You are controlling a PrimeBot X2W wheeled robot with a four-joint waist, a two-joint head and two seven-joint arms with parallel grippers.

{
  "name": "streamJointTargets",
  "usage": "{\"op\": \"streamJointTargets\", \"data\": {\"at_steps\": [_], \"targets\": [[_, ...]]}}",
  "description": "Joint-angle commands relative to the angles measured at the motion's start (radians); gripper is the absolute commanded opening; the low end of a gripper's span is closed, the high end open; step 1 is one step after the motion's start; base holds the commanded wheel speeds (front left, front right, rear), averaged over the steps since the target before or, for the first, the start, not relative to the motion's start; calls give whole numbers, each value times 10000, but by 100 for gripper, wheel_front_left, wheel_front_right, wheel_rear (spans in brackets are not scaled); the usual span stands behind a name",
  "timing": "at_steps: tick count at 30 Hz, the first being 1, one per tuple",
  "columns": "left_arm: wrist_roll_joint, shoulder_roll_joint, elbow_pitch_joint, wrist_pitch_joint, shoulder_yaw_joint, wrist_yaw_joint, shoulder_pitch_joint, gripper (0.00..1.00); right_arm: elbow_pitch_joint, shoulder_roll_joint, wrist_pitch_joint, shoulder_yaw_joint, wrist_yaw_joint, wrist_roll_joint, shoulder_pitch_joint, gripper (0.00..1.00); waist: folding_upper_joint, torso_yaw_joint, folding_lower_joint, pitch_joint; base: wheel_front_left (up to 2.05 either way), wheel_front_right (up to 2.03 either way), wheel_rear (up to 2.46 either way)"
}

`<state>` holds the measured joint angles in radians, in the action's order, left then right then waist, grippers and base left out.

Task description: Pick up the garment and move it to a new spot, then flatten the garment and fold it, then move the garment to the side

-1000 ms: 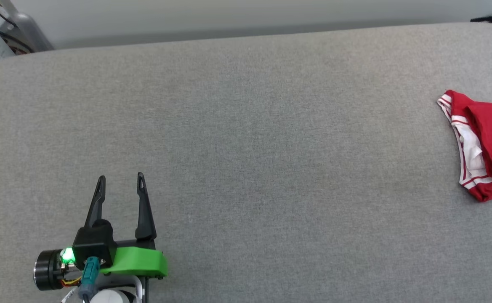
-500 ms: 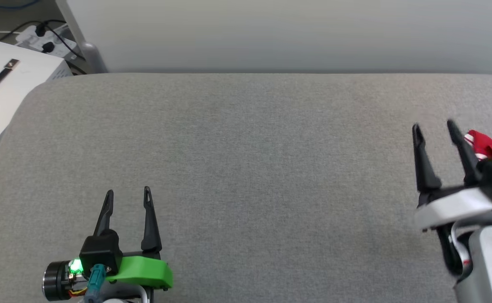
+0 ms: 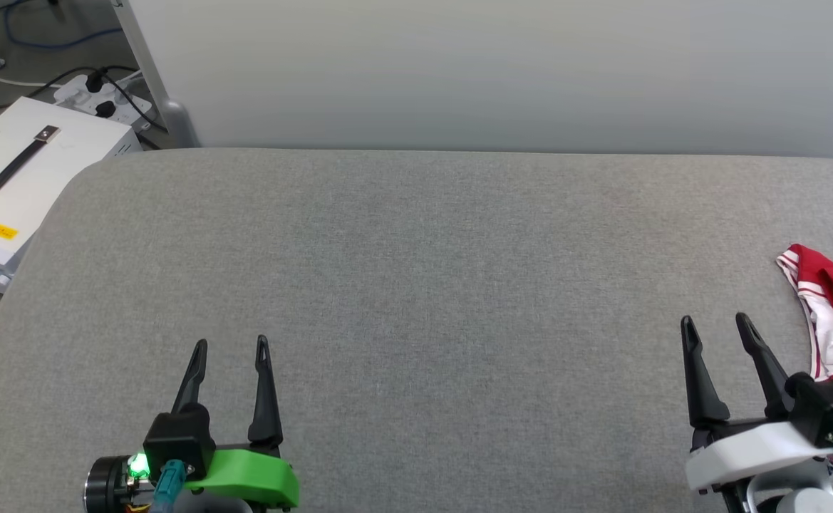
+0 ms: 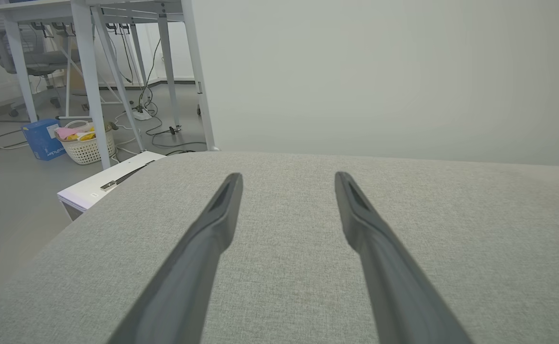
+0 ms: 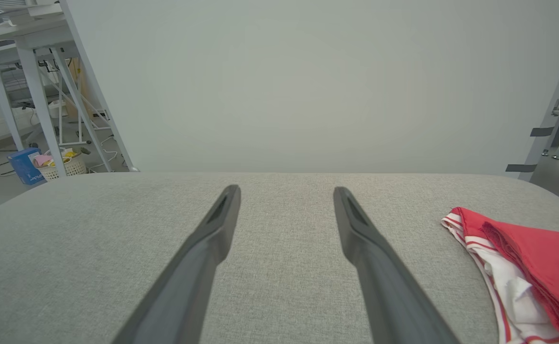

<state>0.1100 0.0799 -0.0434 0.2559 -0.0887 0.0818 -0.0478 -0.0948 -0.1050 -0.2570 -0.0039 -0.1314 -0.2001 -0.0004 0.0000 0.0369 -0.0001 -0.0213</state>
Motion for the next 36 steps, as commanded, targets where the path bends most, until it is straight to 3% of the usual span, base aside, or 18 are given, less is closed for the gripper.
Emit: {"op": "streamJointTargets", "data": {"at_steps": [1, 11, 12, 36], "targets": [[102, -39, -40, 59, 3, -86, -180, 100, 152, 55, -47, -35, 7, 54, 203, 100, 0, -35, 1, 74, 0, 0, 0], [209, -50, -125, 59, 47, -299, -310, 100, 601, 269, 70, -207, 7, 137, 700, 100, 0, -132, 1, 214, 0, 0, 0], [131, -16, -120, -2, 26, -252, -163, 0, 543, 259, 67, -190, 0, 44, 610, 0, 0, -133, 1, 215, 0, 0, 0], [-78, -61, -27, -446, 163, -346, -53, 0, 608, 308, 488, -148, 1, 371, 506, 0, 0, -174, 1, 216, 0, 0, 0]]}}
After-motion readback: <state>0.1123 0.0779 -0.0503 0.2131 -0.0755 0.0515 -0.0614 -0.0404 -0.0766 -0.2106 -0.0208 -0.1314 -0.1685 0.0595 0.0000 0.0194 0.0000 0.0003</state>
